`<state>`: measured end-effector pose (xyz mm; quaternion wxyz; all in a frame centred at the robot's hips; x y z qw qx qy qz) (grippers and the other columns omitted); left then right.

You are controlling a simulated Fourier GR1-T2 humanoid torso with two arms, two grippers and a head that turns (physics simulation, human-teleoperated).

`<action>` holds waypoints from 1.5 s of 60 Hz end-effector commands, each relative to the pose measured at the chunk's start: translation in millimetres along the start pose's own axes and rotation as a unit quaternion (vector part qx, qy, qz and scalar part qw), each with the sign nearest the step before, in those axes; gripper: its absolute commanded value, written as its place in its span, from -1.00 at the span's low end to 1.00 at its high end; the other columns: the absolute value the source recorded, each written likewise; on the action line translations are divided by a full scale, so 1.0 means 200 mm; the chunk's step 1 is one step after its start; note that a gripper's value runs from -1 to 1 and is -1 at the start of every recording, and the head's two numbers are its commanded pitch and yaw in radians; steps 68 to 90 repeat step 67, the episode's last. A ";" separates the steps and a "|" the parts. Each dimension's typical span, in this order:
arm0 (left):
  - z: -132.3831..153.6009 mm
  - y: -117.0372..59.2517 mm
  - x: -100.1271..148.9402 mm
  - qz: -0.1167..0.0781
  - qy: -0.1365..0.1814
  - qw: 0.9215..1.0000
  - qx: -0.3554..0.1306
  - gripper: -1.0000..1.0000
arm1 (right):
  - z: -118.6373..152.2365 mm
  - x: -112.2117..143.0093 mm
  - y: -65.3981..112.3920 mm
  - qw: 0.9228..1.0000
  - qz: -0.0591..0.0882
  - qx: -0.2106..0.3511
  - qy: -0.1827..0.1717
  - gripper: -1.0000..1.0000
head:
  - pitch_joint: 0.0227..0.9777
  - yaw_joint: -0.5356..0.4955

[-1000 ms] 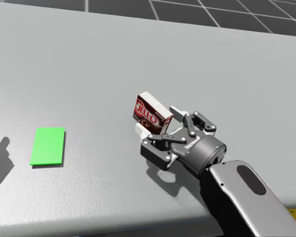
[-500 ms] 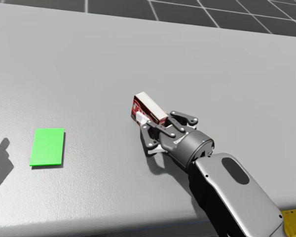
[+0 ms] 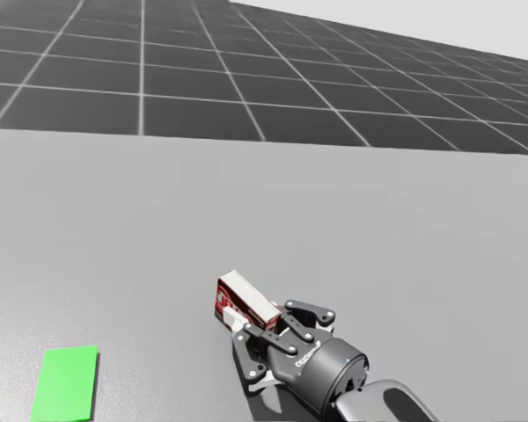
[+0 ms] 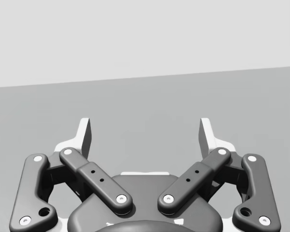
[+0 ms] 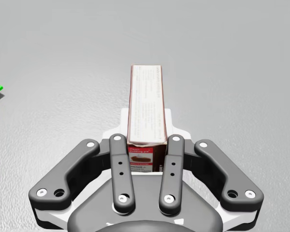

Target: Look at the card. If it is red, pick the object on the left. If it is green, pick the object on the right.

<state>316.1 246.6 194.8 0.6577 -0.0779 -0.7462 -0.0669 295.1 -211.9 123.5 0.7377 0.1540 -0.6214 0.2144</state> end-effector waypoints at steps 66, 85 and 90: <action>0.00 0.01 0.00 0.003 -0.001 1.000 0.001 -1.00 | 0.16 0.85 -0.06 0.964 0.075 -0.125 -0.223 1.00 | -0.11 -0.57; 0.00 0.01 0.00 0.003 -0.001 1.000 0.001 -1.00 | 0.17 0.86 -0.05 0.963 0.077 -0.125 -0.228 1.00 | -0.11 -0.57; 0.00 0.01 0.00 0.003 -0.001 1.000 0.001 -1.00 | 0.17 0.86 -0.05 0.963 0.077 -0.125 -0.228 1.00 | -0.11 -0.57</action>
